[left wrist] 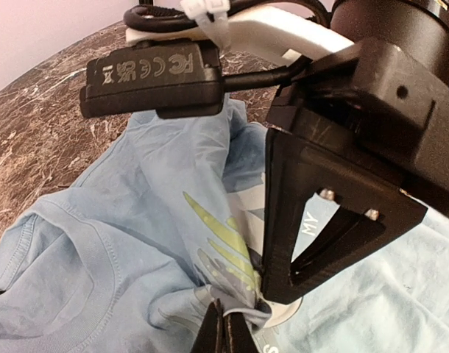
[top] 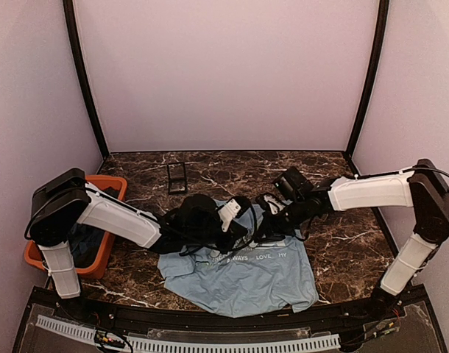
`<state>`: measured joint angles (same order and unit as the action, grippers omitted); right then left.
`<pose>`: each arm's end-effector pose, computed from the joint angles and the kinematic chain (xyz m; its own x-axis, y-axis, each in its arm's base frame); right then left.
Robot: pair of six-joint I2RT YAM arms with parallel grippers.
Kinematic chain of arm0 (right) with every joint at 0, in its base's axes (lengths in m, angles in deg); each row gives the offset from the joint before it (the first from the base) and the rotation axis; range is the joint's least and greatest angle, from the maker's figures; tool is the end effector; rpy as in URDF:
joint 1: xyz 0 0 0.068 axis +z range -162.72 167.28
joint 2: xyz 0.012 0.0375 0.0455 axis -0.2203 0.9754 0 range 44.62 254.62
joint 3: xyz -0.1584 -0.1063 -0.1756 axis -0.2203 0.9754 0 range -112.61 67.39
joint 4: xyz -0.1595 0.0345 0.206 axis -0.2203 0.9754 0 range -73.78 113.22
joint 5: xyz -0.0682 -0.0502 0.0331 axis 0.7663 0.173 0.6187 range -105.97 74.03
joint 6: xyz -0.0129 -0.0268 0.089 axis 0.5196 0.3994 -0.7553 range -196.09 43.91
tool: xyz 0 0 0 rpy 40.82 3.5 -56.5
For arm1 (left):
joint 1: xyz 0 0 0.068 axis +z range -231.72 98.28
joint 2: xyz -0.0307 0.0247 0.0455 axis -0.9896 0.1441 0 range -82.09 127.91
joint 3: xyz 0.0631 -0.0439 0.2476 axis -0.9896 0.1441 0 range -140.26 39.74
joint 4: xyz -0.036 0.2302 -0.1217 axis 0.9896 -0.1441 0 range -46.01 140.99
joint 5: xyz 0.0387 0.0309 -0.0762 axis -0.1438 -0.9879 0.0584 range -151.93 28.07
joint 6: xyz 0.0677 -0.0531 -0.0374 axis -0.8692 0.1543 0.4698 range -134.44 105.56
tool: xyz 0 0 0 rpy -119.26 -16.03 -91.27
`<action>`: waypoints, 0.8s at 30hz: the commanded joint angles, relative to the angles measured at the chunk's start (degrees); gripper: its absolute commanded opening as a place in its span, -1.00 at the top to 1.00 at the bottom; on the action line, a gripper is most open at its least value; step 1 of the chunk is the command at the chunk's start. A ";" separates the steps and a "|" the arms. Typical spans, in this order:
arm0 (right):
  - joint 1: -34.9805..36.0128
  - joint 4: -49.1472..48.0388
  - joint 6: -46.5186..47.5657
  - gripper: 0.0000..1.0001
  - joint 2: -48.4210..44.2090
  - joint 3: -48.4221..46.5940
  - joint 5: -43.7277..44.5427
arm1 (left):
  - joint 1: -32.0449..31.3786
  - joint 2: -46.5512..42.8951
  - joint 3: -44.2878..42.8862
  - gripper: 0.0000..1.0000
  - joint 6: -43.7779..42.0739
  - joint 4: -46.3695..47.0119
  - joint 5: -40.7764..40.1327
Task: Pin the brooch onto the clothing
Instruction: Cross the brooch on the flattened clothing.
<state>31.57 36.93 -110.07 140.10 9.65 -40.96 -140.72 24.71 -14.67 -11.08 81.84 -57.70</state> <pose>0.2286 0.2730 0.1305 -0.9480 -0.2173 -0.2326 -0.3152 0.7426 0.5910 0.2201 -0.3782 0.1360 -0.2410 0.2876 -0.9269 0.8776 0.4724 -0.0815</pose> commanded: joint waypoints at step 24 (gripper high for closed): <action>-6.06 0.44 -4.16 1.00 -10.66 4.00 4.86 | -0.19 -3.33 2.92 0.99 0.39 6.87 0.53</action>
<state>27.02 37.67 -111.62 131.86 13.17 -38.89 -140.76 23.62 -12.99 -10.99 86.43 -57.87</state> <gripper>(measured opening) 0.009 0.008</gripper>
